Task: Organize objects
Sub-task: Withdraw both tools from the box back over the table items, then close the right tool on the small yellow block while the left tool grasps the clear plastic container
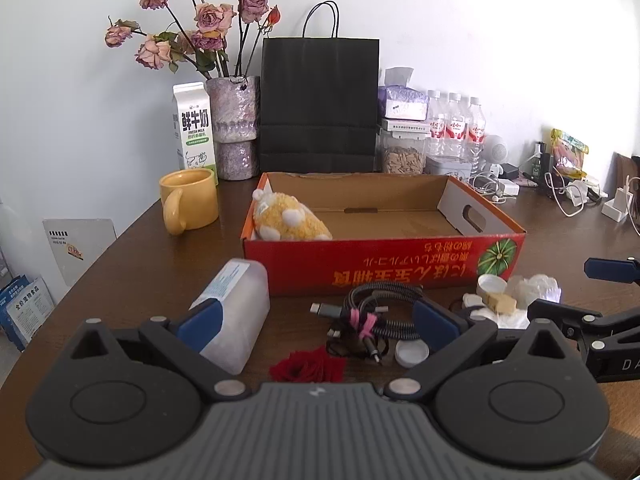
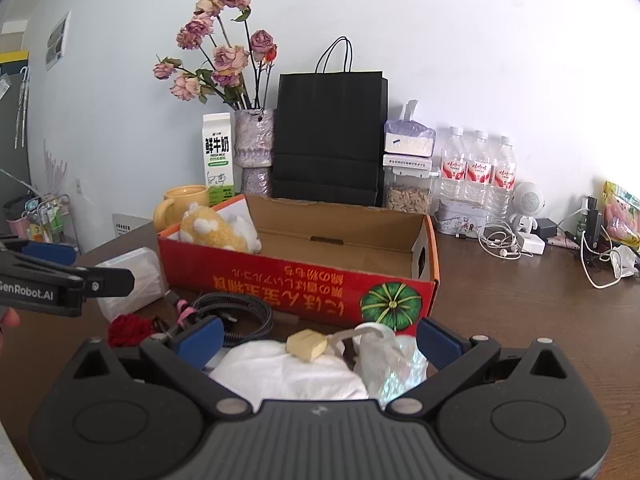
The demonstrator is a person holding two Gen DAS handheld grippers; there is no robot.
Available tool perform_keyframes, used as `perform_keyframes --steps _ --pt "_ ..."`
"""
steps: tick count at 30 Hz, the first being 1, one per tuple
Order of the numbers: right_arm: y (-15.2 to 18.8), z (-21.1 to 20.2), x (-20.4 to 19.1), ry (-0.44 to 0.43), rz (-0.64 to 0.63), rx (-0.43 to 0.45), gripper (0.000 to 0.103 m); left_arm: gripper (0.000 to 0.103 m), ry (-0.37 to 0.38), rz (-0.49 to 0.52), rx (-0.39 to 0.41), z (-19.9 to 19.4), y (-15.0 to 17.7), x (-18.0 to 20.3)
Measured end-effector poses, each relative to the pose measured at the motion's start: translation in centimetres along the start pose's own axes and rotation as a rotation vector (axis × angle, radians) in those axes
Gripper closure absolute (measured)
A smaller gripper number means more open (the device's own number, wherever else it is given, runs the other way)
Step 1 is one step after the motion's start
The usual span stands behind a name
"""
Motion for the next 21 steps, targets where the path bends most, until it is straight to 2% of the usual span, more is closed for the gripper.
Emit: perform_keyframes --steps 8,13,15,17,20,21 --pt "1.8 -0.4 -0.7 -0.027 0.010 -0.042 0.000 0.000 0.000 -0.001 -0.021 -1.0 2.1 -1.1" --pt "1.7 0.2 -0.8 -0.034 0.013 -0.044 0.000 0.000 -0.020 -0.023 -0.038 -0.8 2.6 -2.1" --pt "1.4 0.6 -0.8 -0.039 0.010 -0.043 0.004 0.000 -0.025 -0.030 -0.037 -0.7 2.6 -2.4" --pt "1.0 1.2 -1.0 -0.048 0.006 -0.044 0.021 0.000 -0.027 -0.033 -0.037 -0.6 2.5 -2.7" --pt "0.5 2.5 -1.2 -0.061 0.006 -0.056 0.038 0.000 -0.029 -0.037 -0.038 -0.3 2.4 -2.9" --pt "0.4 2.9 -1.2 -0.060 0.008 -0.060 0.040 0.000 -0.030 -0.039 -0.040 -0.2 2.4 -3.0"
Point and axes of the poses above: each gripper's, at about its wrist camera, not at the fingertips, and z roughly the way its jaws point, x to its right, y to its underside, the point moved 5 cm from there along z, roughly the way its jaws point, and after that the axes turned 3 degrees about -z, right-handed, at the moved point
